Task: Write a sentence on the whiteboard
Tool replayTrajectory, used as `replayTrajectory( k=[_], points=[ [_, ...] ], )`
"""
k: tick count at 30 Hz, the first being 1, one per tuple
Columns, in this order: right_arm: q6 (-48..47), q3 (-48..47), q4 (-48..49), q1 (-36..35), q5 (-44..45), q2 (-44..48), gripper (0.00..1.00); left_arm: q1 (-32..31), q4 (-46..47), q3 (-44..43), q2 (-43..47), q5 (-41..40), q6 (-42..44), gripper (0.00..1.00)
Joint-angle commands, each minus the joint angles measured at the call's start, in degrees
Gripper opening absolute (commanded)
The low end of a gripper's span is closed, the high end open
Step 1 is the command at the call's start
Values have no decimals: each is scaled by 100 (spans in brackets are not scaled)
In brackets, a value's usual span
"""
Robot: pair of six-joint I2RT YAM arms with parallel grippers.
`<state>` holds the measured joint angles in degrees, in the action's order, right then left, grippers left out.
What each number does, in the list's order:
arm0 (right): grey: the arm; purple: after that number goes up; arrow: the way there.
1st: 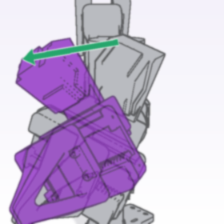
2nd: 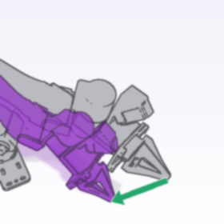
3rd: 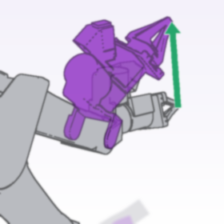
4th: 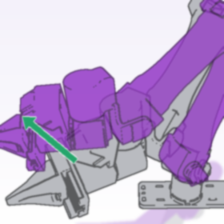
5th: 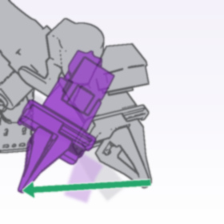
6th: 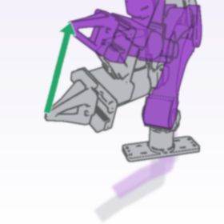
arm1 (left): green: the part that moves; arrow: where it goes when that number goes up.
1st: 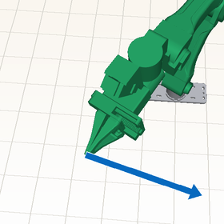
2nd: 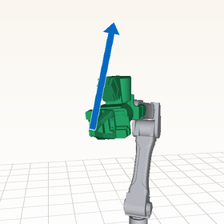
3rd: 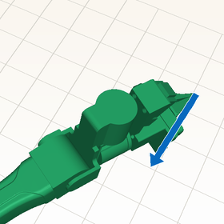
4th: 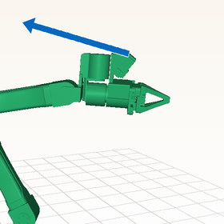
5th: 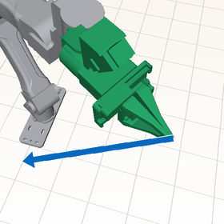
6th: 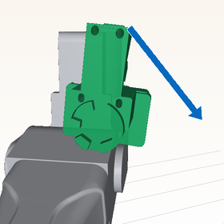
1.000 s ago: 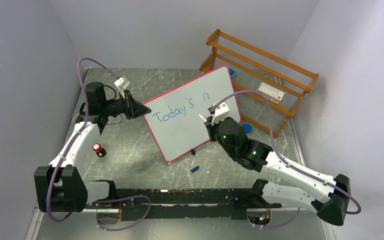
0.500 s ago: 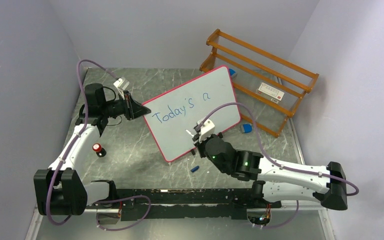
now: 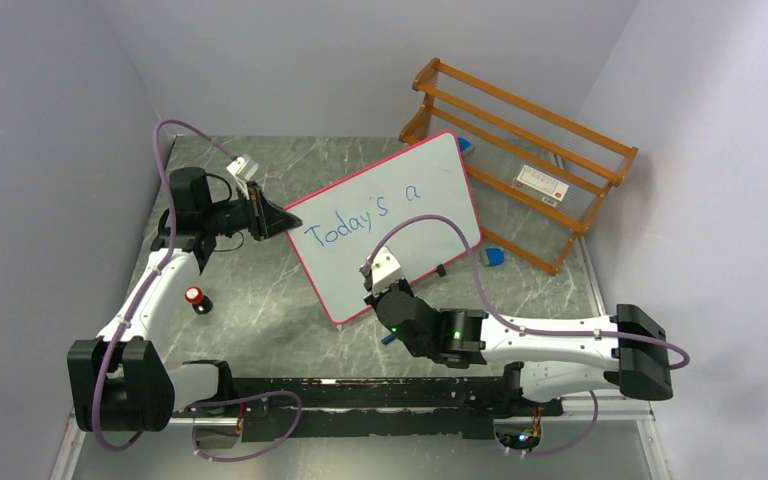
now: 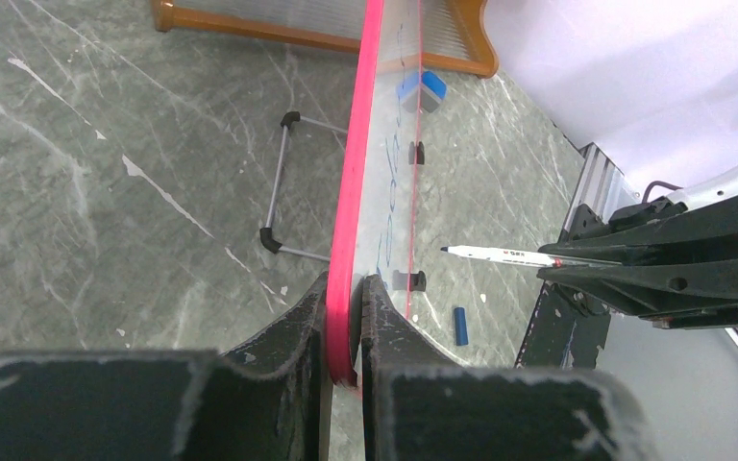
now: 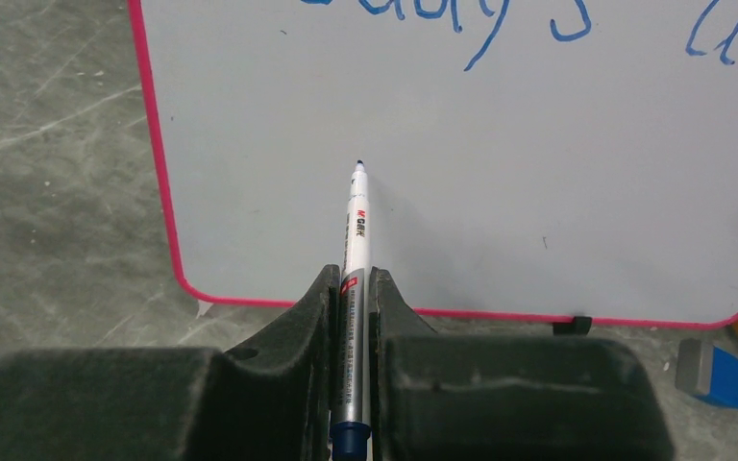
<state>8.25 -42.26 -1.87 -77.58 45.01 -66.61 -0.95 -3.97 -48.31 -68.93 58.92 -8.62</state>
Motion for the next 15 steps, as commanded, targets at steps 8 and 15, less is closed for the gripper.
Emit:
replayTrajectory(
  k=[8, 15],
  points=[
    [-212, -309, 647, -25, 395, -439, 0, 16, -195, 111, -24, -458, 362, 5],
    [-372, -463, 814, 41, 305, -663, 0, 18, -205, 103, -42, -453, 361, 5]
  ],
)
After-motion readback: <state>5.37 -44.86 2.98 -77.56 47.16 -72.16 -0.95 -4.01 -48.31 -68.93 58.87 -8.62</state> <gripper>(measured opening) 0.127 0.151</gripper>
